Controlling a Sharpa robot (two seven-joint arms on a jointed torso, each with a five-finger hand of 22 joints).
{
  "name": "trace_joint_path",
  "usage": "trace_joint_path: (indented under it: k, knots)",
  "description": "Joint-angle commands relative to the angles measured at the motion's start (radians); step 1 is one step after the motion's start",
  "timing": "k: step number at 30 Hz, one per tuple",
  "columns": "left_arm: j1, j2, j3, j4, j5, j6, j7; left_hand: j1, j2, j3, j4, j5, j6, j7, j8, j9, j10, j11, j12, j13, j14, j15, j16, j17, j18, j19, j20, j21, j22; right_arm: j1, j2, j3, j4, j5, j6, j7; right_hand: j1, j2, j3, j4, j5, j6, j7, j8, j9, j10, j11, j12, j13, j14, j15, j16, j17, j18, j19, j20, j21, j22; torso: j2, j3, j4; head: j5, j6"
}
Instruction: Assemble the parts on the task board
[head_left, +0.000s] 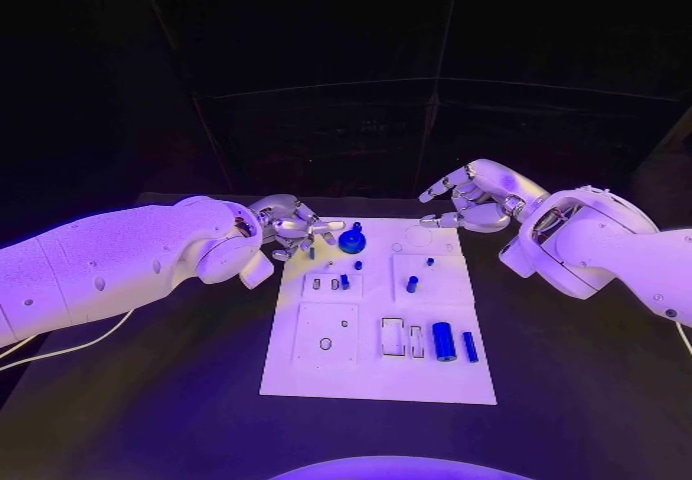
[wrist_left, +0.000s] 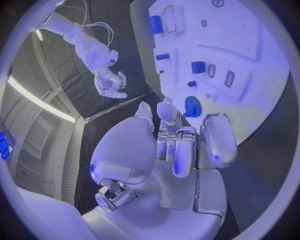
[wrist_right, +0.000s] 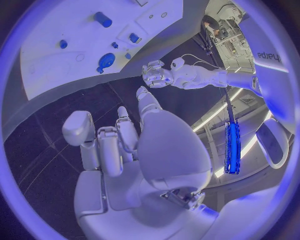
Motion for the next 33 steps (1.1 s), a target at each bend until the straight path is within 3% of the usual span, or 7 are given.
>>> trace_joint_path:
  k: [1,5,13,24,33]
  knots:
    - [0.006,0.02,0.001,-0.006,-0.221,0.12,-0.226,0.012,-0.001,-0.02,0.0,-0.004,-0.031,-0.004,0.054,0.053,-0.022,0.002,0.106,0.107,0.104,-0.007,0.003,0.263,-0.026,0.032,0.004,0.09,0.121,0.005,0.002,0.001,-0.016,0.094,-0.009,0.018,0.006,0.002,-0.008,0.001,0.007,0.01,0.0,0.008,0.002,-0.002,-0.008,-0.004,-0.002,0.071,-0.01,-0.006,0.115,0.021,-0.006,-0.003,-0.008,-0.008,-0.011,0.006,0.0005,0.003,-0.006]
    - [0.009,0.053,0.0,-0.017,-0.277,0.135,-0.284,0.003,0.0,-0.048,0.001,0.001,-0.074,-0.006,0.128,0.128,-0.037,-0.003,0.175,0.172,0.104,-0.009,0.003,0.263,-0.037,0.041,0.007,0.139,0.19,0.007,0.006,0.002,-0.031,0.099,-0.017,-0.002,0.003,0.0,-0.015,0.003,0.011,0.012,-0.001,0.01,0.002,-0.001,-0.009,-0.003,-0.002,0.069,-0.011,-0.01,0.107,0.023,-0.011,-0.004,-0.013,-0.017,-0.013,0.007,0.001,0.005,-0.008]
    - [0.018,0.11,-0.017,-0.04,-0.312,0.16,-0.348,-0.023,0.005,-0.087,0.003,0.001,-0.113,-0.013,0.196,0.204,-0.029,-0.003,0.227,0.224,0.104,-0.014,0.003,0.263,-0.045,0.05,0.007,0.172,0.24,0.009,0.018,0.002,-0.048,0.087,-0.027,-0.037,0.0,0.0,-0.024,0.006,0.018,0.012,-0.002,0.014,0.001,0.0,-0.01,-0.002,-0.001,0.068,-0.012,-0.015,0.099,0.025,-0.015,-0.005,-0.019,-0.027,-0.01,0.0064,-0.0012,0.005,-0.01]
    - [0.04,0.166,-0.057,-0.074,-0.315,0.19,-0.371,-0.032,0.008,-0.097,0.003,0.001,-0.122,-0.014,0.209,0.221,-0.027,-0.004,0.238,0.236,0.104,-0.014,0.003,0.263,-0.046,0.052,0.007,0.178,0.248,0.009,0.031,0.003,-0.063,0.077,-0.028,-0.07,-0.002,0.002,-0.037,0.012,0.039,0.01,-0.004,0.019,0.0,-0.001,-0.012,-0.005,-0.004,0.066,-0.014,-0.021,0.089,0.027,-0.021,-0.007,-0.028,-0.042,-0.01,0.0059,0.0002,0.004,-0.017]
    - [0.047,0.198,-0.068,-0.101,-0.307,0.214,-0.377,-0.028,0.011,-0.098,0.001,0.002,-0.126,-0.014,0.214,0.227,-0.024,-0.004,0.246,0.245,0.104,-0.014,0.003,0.263,-0.047,0.053,0.007,0.181,0.253,0.009,0.041,0.003,-0.071,0.076,-0.025,-0.079,-0.003,0.004,-0.047,0.017,0.057,0.008,-0.004,0.022,-0.001,0.0,-0.012,-0.004,-0.004,0.066,-0.015,-0.023,0.088,0.028,-0.022,-0.008,-0.031,-0.047,-0.009,0.0052,0.0001,0.002,-0.023]
